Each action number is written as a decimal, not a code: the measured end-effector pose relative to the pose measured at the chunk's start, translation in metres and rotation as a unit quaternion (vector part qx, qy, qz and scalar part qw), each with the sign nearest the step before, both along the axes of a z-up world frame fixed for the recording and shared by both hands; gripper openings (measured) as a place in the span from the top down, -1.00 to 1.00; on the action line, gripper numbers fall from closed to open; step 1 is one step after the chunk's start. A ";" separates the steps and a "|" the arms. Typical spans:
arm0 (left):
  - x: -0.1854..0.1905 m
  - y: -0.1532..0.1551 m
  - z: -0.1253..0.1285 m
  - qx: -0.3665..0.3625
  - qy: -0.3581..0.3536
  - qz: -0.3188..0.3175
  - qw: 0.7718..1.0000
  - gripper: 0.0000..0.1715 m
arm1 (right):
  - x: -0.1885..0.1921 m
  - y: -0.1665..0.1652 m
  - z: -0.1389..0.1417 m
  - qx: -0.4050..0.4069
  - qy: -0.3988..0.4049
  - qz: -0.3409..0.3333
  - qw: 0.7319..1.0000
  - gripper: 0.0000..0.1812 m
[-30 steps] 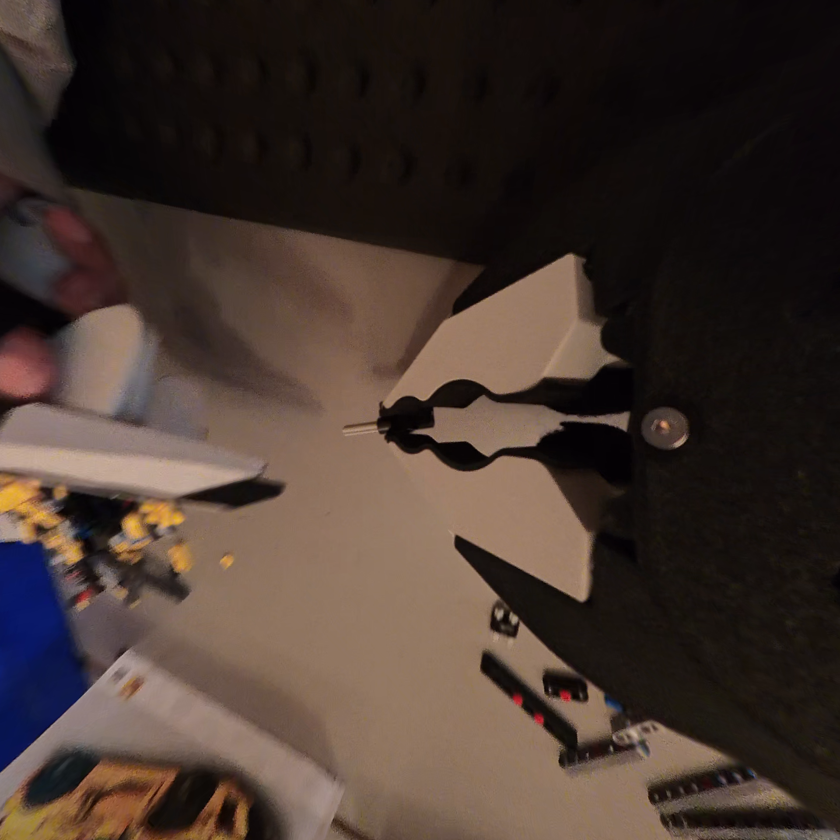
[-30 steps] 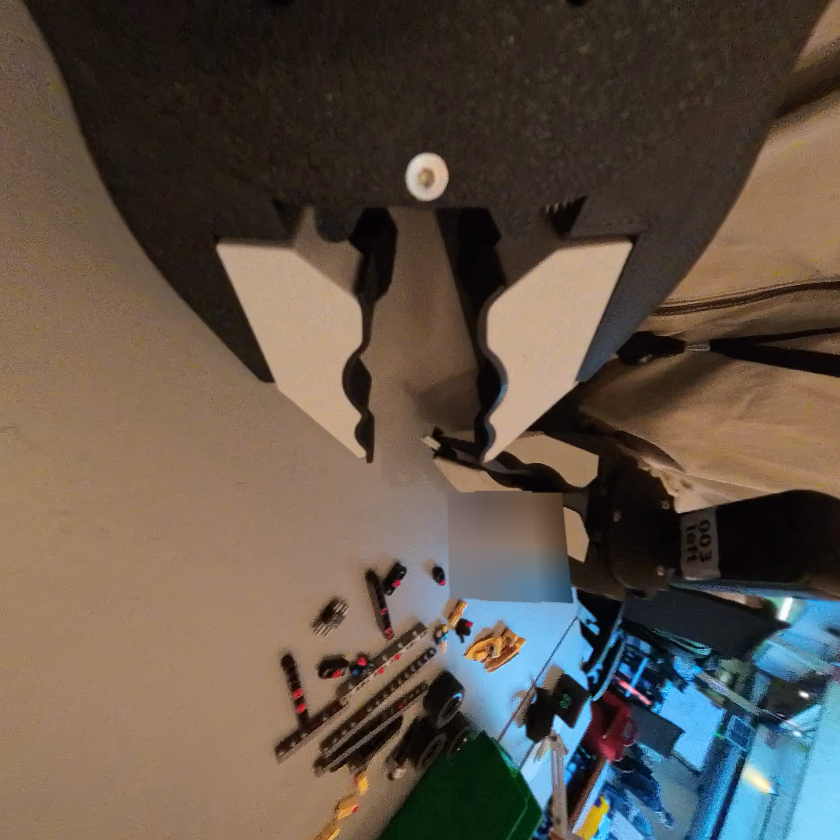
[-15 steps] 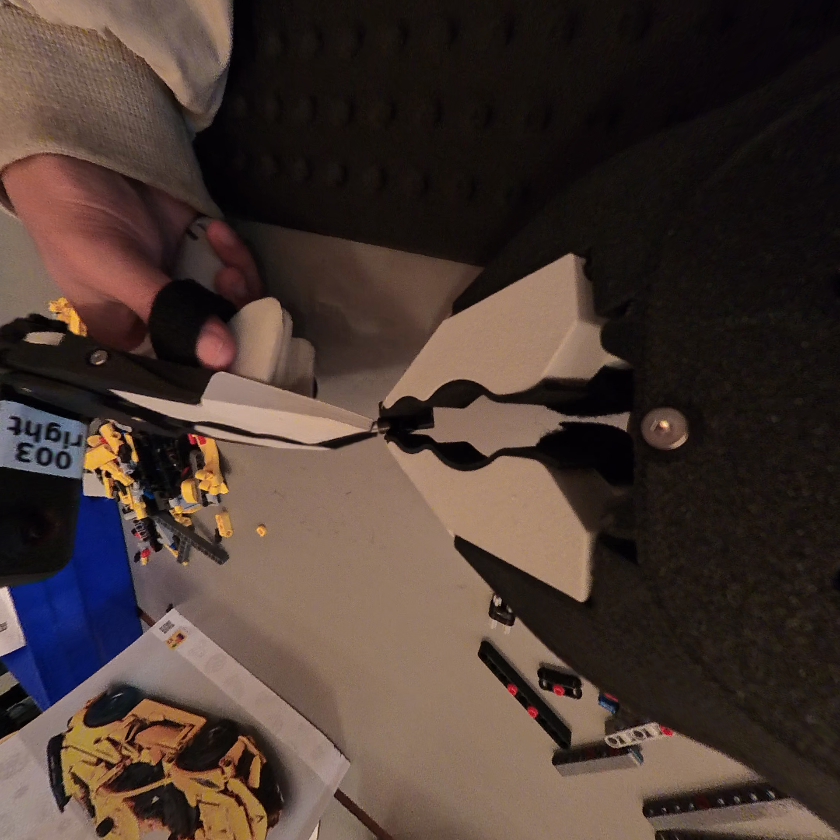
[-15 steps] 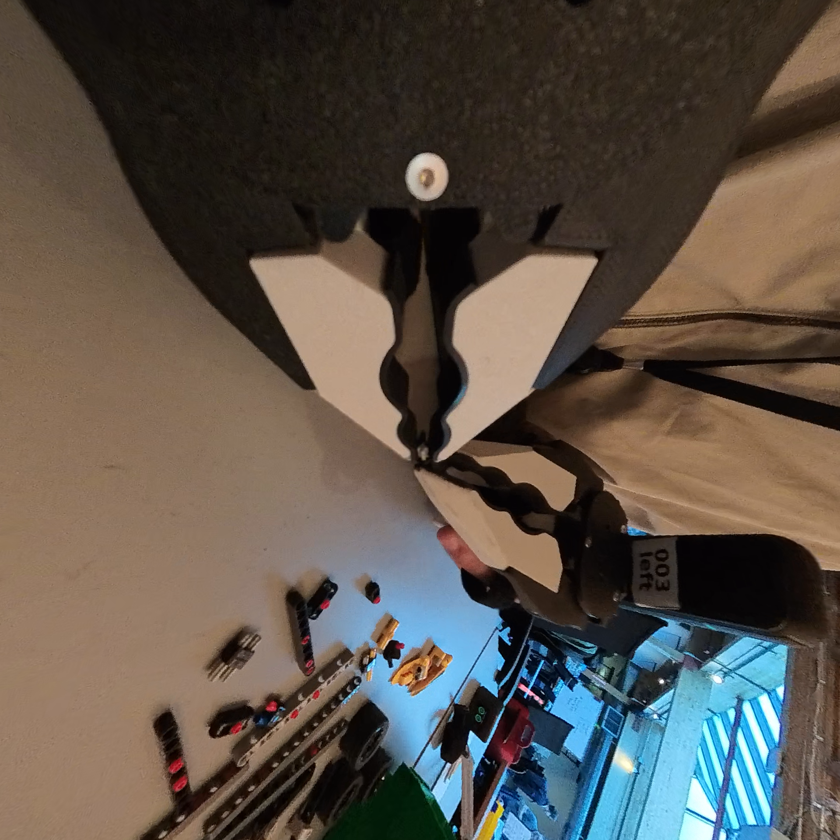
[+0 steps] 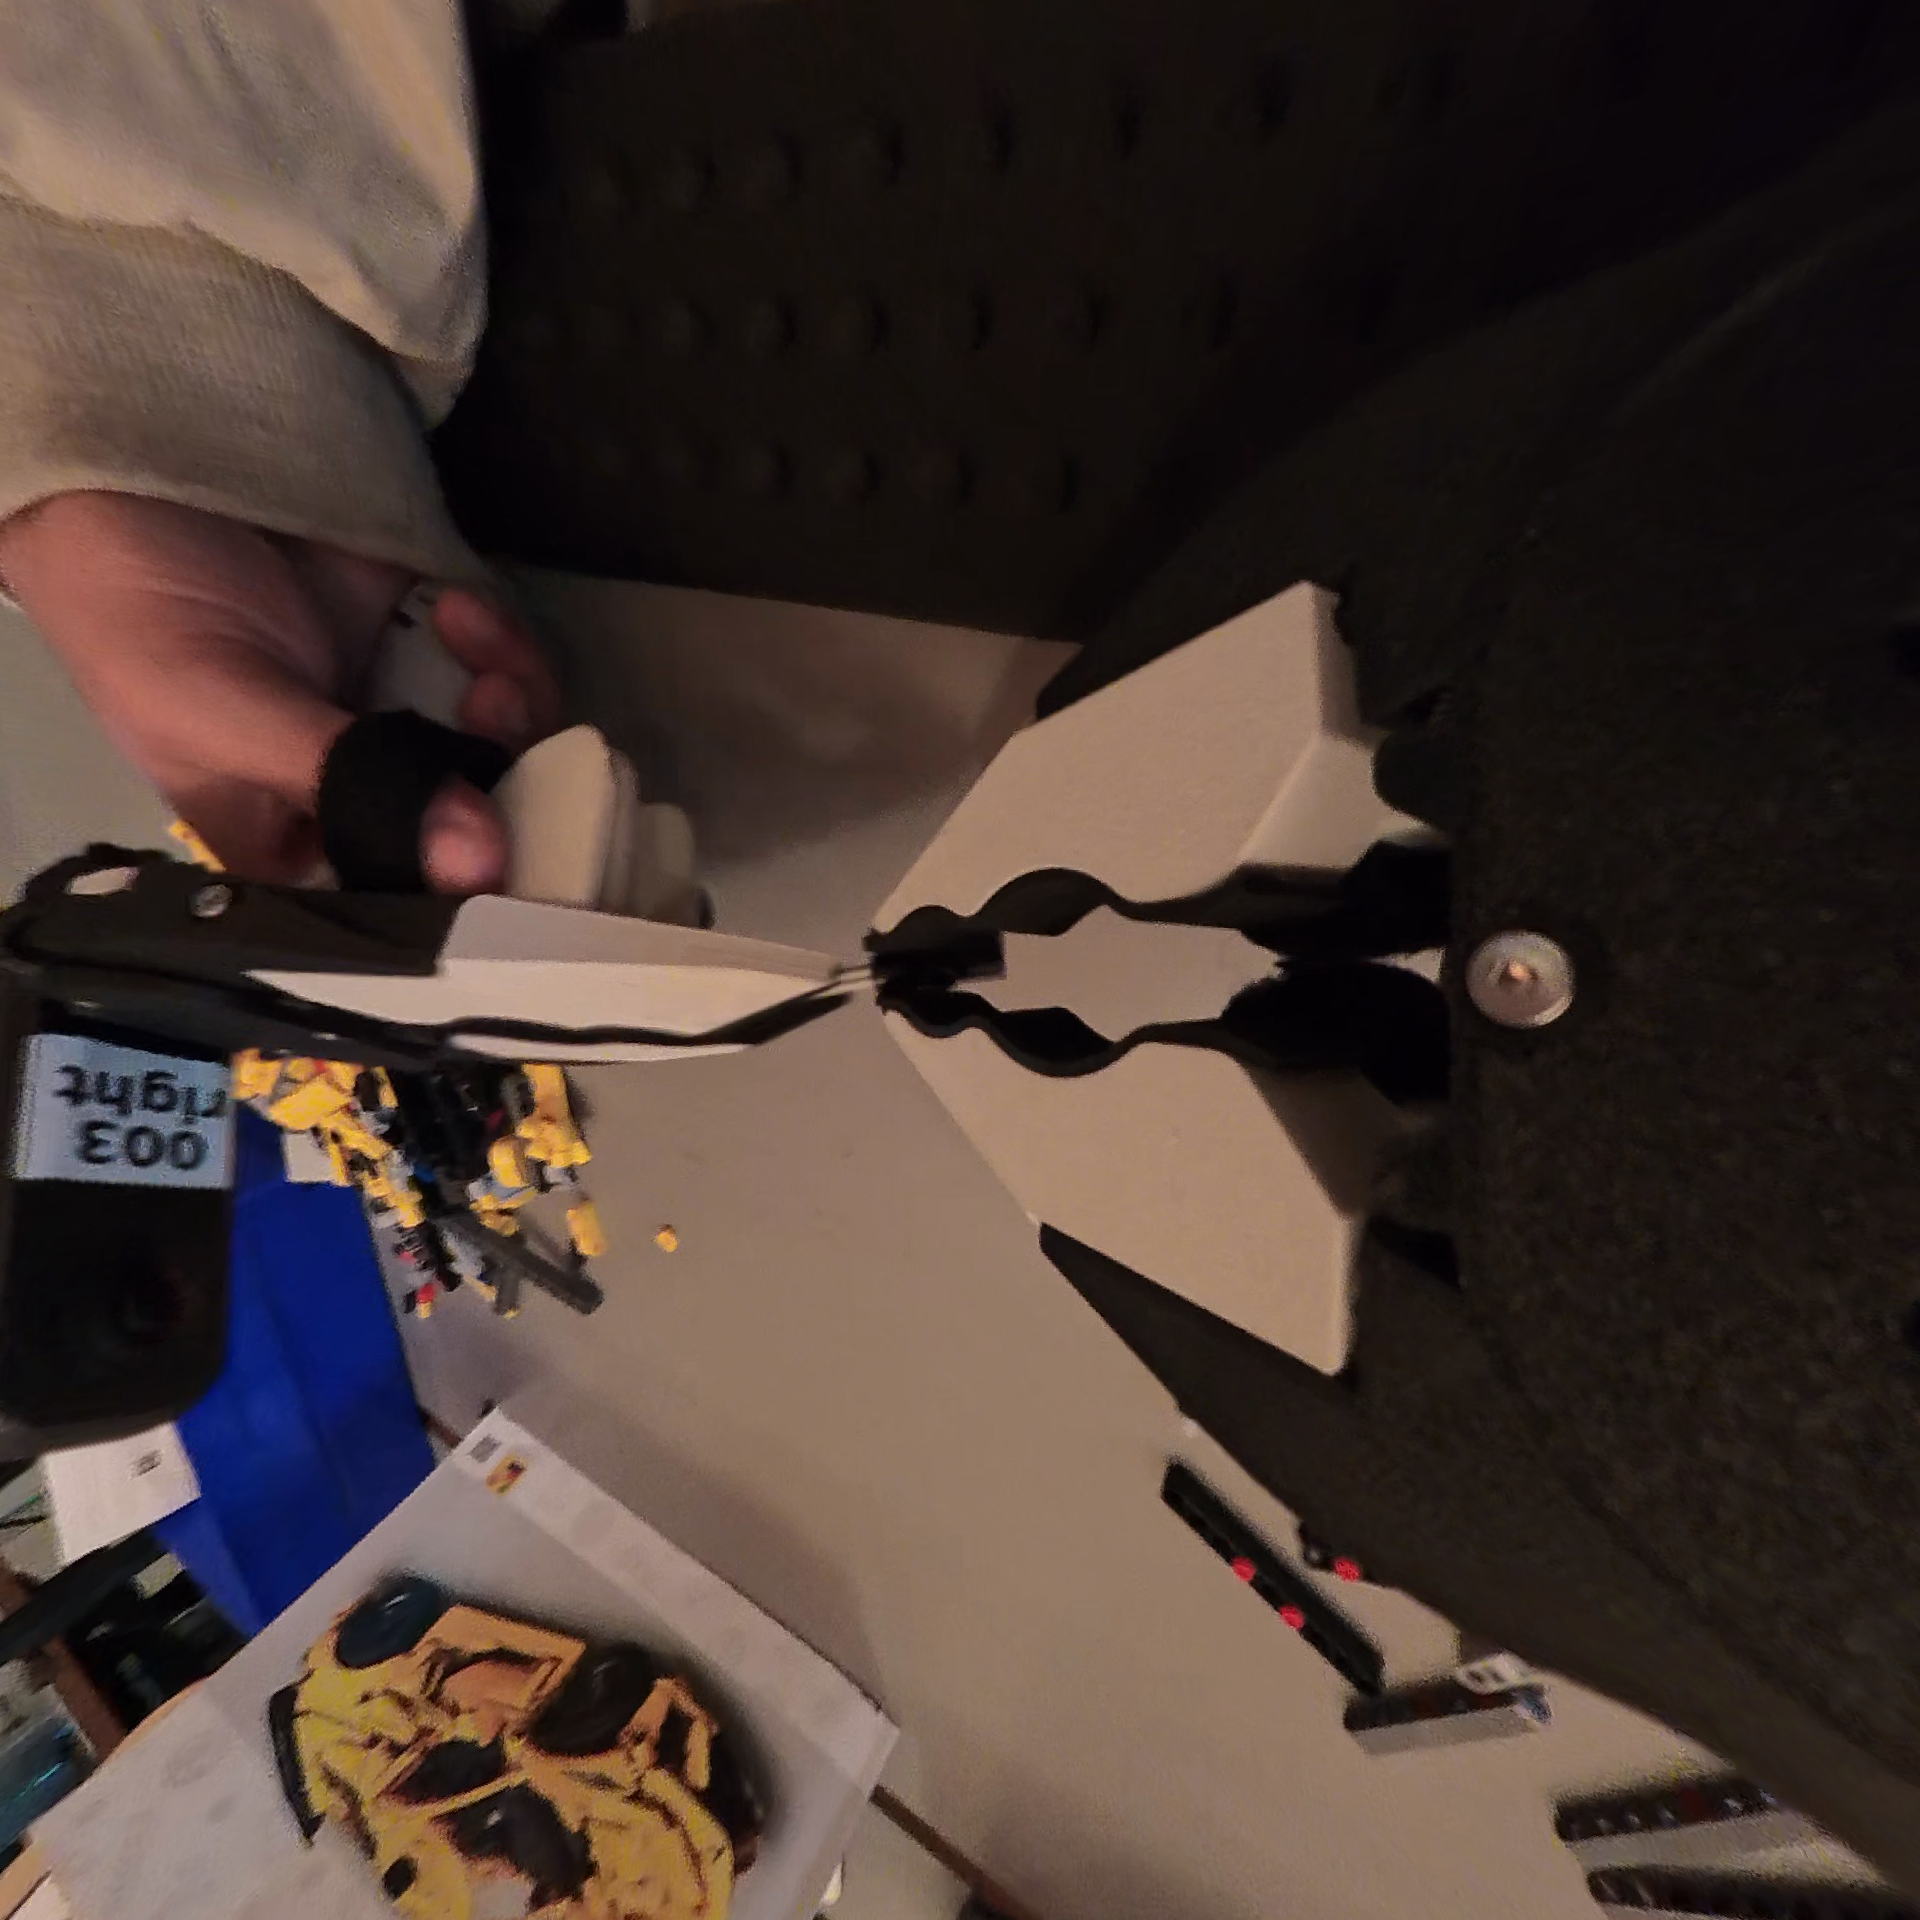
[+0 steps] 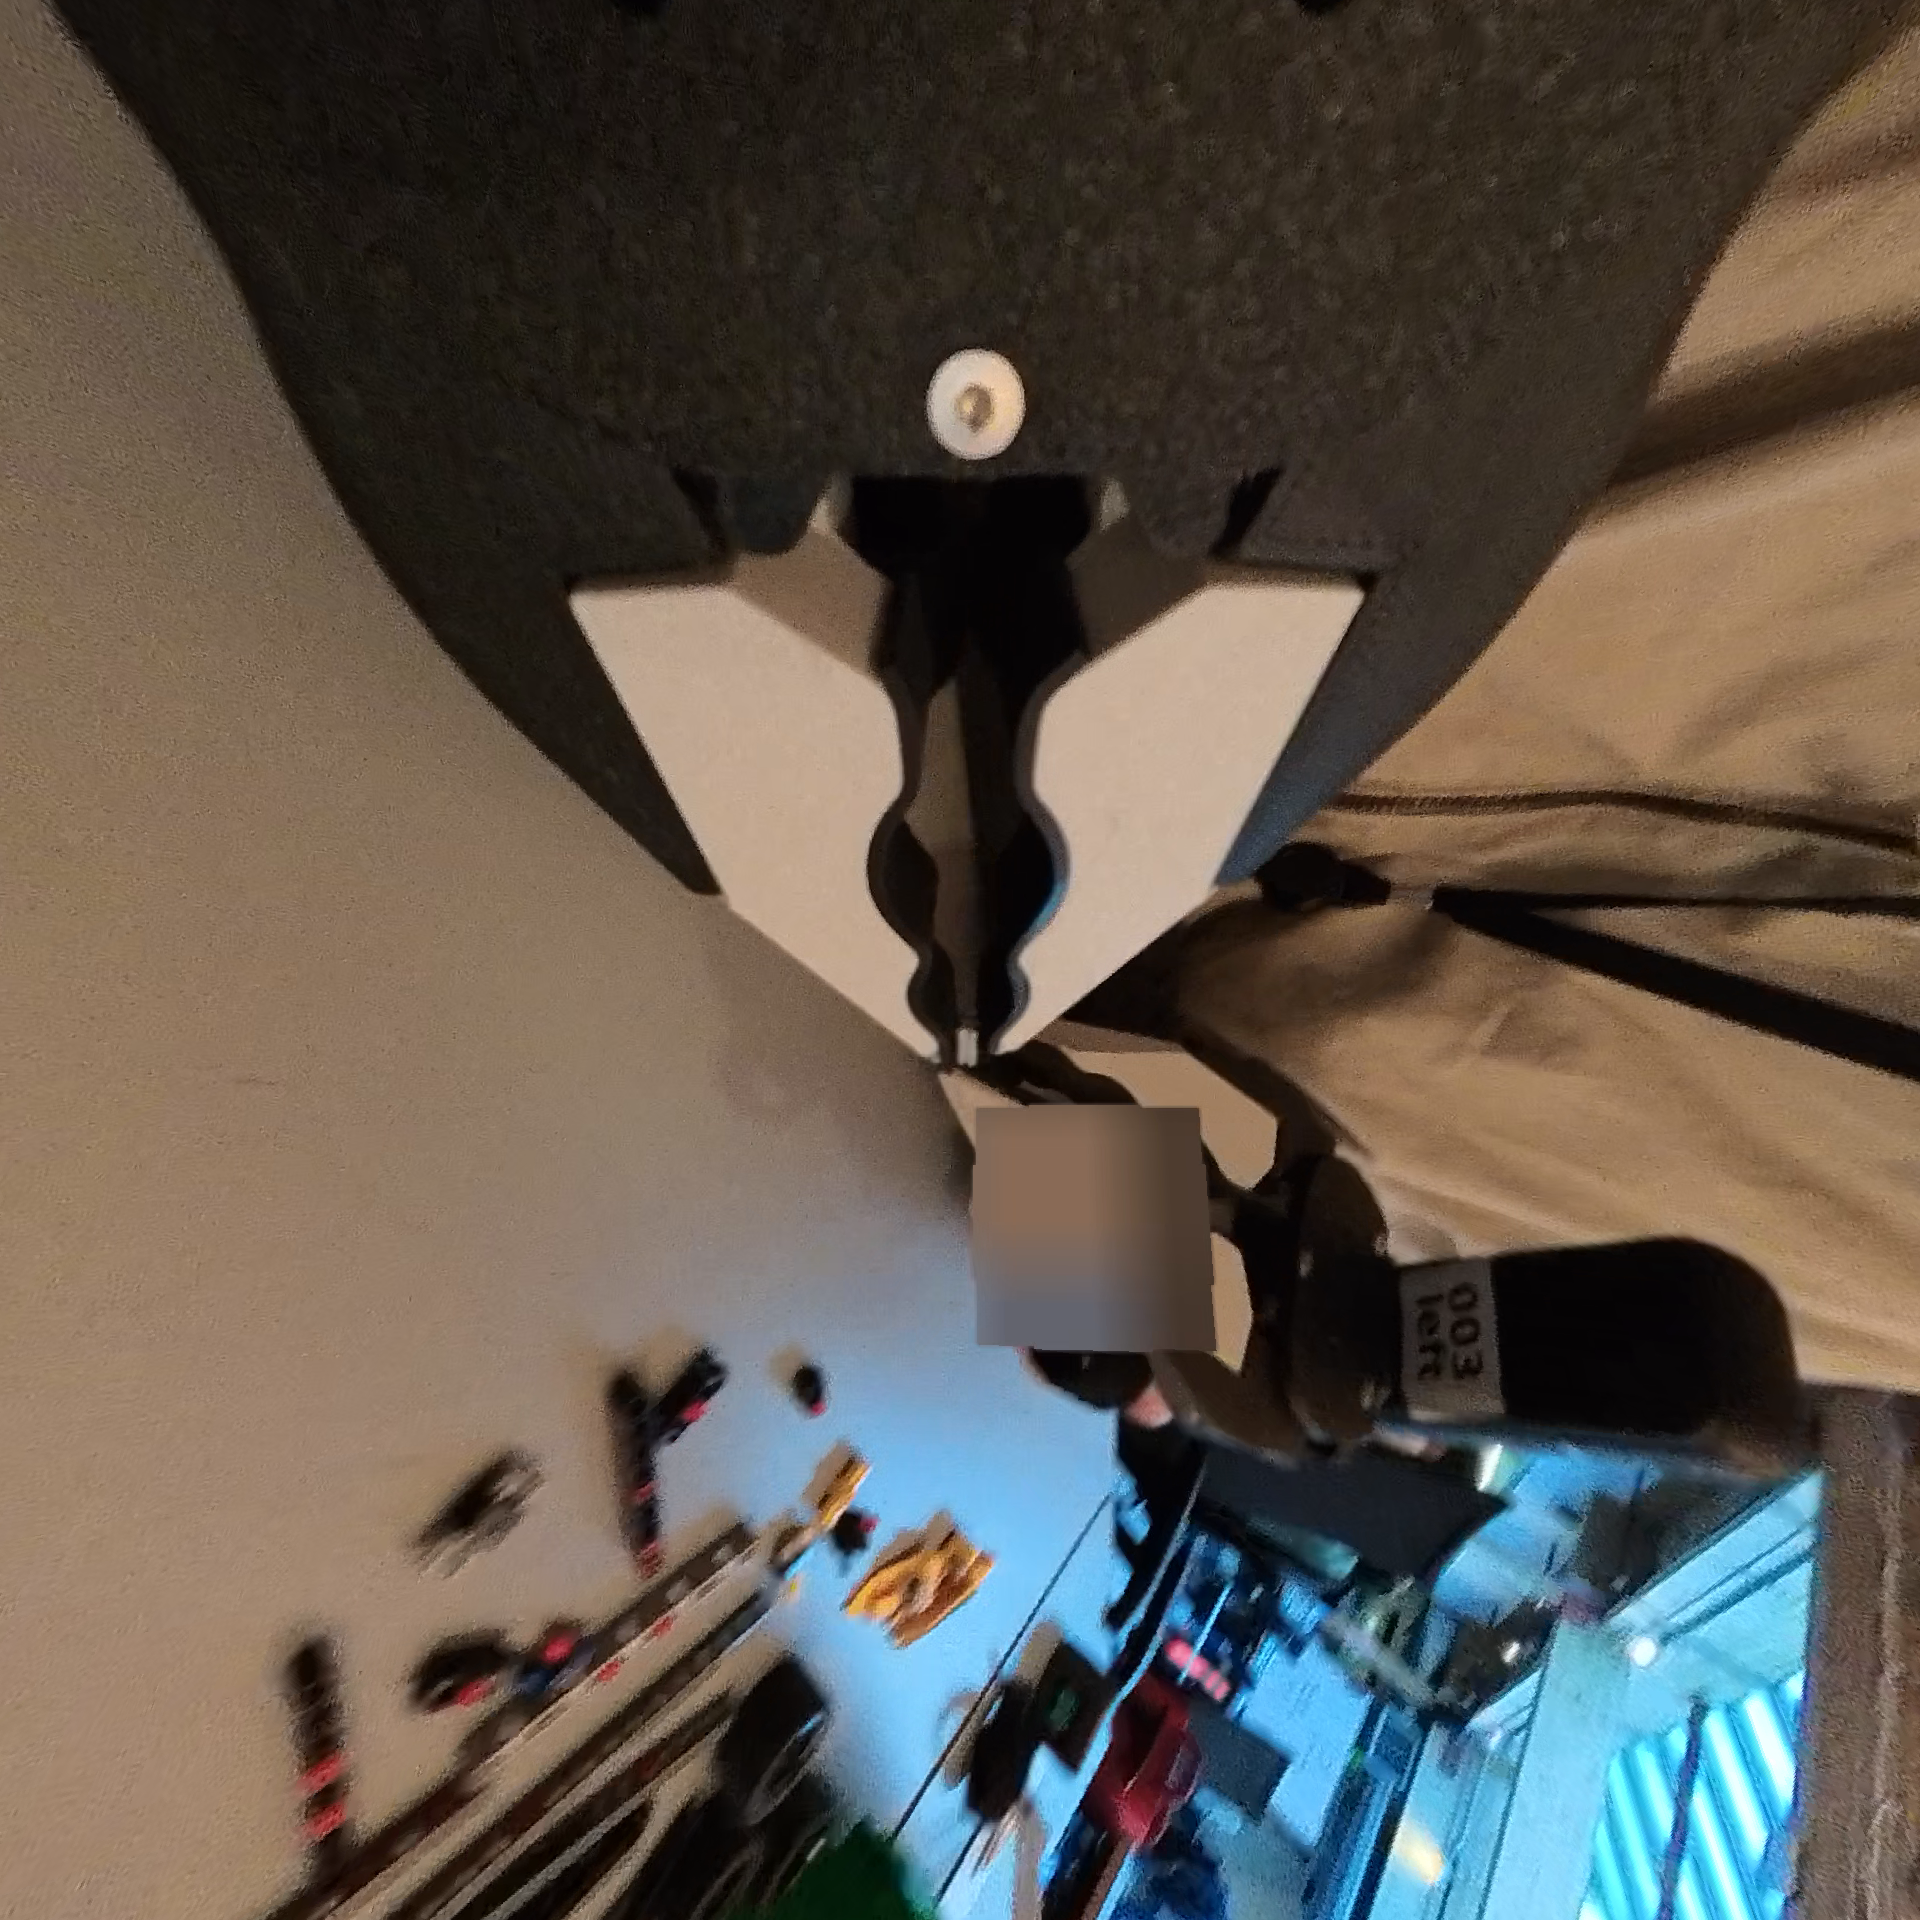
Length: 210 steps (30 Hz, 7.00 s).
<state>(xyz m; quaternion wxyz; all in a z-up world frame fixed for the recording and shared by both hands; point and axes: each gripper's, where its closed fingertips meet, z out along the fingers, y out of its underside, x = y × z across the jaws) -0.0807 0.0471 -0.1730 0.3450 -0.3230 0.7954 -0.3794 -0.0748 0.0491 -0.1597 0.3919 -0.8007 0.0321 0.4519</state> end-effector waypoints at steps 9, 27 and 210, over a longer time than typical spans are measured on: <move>0.005 0.011 0.025 -0.134 -0.009 0.016 0.991 0.92 | 0.241 -0.096 0.048 -0.023 -0.280 -0.395 0.874 0.96; 0.006 0.075 0.081 -0.694 0.074 -0.006 0.716 0.92 | 0.047 0.026 0.062 0.245 -0.396 -0.164 0.870 0.24; -0.060 0.158 0.063 -0.072 -0.123 0.154 0.978 0.95 | -0.003 0.066 0.065 0.249 -0.131 -0.166 0.945 0.65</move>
